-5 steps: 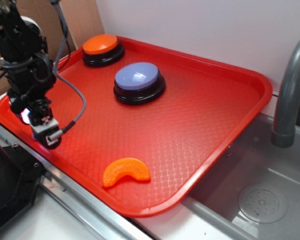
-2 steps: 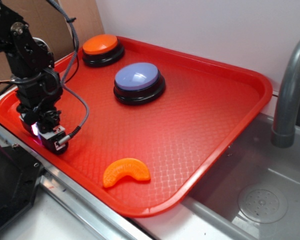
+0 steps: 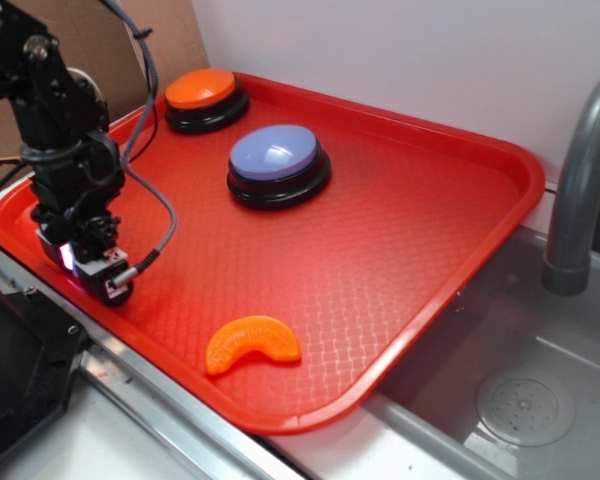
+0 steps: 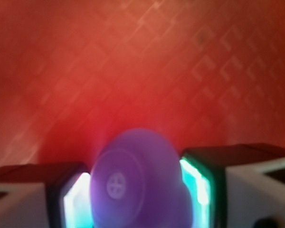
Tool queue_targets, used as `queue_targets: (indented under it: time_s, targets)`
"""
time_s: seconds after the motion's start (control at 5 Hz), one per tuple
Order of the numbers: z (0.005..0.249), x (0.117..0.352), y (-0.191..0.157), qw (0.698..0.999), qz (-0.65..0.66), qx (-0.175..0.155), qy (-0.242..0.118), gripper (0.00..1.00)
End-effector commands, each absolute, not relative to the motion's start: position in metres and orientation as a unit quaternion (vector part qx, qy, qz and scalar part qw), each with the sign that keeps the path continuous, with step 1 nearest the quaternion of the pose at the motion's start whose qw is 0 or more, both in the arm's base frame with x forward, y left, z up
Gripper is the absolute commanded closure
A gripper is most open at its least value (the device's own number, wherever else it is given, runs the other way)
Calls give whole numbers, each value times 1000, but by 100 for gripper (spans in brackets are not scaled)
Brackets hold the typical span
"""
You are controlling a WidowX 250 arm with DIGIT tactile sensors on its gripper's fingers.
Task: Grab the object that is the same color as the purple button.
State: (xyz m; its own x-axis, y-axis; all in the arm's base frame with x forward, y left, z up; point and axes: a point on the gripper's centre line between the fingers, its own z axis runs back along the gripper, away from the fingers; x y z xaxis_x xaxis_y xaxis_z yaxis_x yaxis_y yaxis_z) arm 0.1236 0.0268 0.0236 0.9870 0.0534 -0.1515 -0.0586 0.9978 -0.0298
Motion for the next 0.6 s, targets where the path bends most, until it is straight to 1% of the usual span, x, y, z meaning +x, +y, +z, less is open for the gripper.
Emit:
queue_targets:
  time_s: [0.0, 0.2, 0.4]
  targets:
    - [113, 185, -7, 1000, -23, -1, -1, 100]
    - [142, 198, -22, 999, -43, 21, -25, 100]
    - [136, 198, -22, 999, -45, 27, -6, 100]
